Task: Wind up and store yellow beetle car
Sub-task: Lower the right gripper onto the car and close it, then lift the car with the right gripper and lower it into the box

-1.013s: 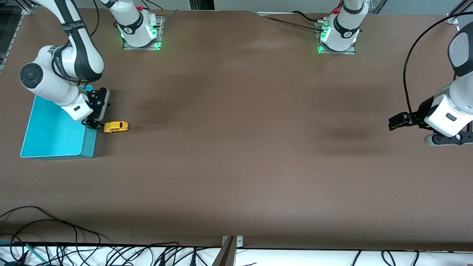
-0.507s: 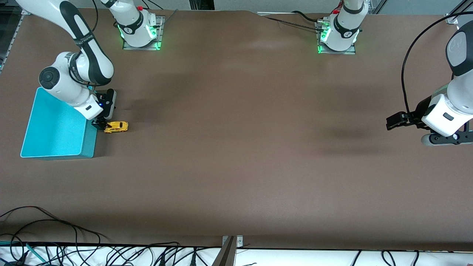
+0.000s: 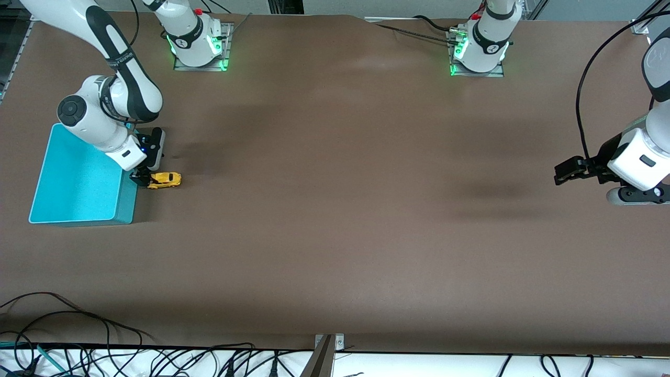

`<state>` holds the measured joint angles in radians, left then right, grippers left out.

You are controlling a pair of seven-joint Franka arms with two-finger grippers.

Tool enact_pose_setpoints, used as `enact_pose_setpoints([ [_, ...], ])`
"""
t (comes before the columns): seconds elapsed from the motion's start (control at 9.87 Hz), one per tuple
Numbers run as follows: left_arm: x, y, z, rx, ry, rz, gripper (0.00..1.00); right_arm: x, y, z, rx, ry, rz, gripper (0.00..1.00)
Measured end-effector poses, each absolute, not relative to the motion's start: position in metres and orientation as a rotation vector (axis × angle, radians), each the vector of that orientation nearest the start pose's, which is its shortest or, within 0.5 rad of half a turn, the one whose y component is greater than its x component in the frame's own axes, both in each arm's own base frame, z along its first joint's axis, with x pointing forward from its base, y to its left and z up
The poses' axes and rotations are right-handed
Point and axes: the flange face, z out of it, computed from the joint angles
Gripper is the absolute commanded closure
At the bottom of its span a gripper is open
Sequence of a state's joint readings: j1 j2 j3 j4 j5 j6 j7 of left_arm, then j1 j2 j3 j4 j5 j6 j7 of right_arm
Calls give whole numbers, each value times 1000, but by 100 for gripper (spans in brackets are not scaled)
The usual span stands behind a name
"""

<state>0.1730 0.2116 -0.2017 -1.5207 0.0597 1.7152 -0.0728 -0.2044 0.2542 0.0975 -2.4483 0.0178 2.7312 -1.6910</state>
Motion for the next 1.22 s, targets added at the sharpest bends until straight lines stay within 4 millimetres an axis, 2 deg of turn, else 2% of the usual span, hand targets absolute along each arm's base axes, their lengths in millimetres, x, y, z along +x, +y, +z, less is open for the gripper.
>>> enact_pose_setpoints([
  [0.2, 625, -3, 538, -3124, -51, 21, 0, 487, -50, 202, -2235, -2226, -83, 0],
  [0.41, 624, -5, 538, -3124, -44, 24, 0, 489, -49, 192, -2244, -2237, -108, 0],
  [0.51, 624, -6, 538, -3124, -43, 26, 0, 488, -48, 186, -2243, -2239, -113, 14],
  [0.61, 624, -6, 537, -3124, -42, 28, 0, 488, -48, 182, -2240, -2240, -113, 36],
  [0.71, 624, -6, 537, -3125, -41, 30, 0, 489, -47, 181, -2237, -2245, -115, 63],
  [0.81, 625, -6, 536, -3125, -41, 31, 0, 490, -47, 183, -2226, -2261, -121, 97],
  [1.01, 625, -6, 536, -3125, -38, 33, 0, 494, -46, 192, -2205, -2281, -118, 100],
  [1.22, 625, -7, 536, -3125, -35, 33, 0, 498, -45, 217, -2182, -2274, -83, 100],
])
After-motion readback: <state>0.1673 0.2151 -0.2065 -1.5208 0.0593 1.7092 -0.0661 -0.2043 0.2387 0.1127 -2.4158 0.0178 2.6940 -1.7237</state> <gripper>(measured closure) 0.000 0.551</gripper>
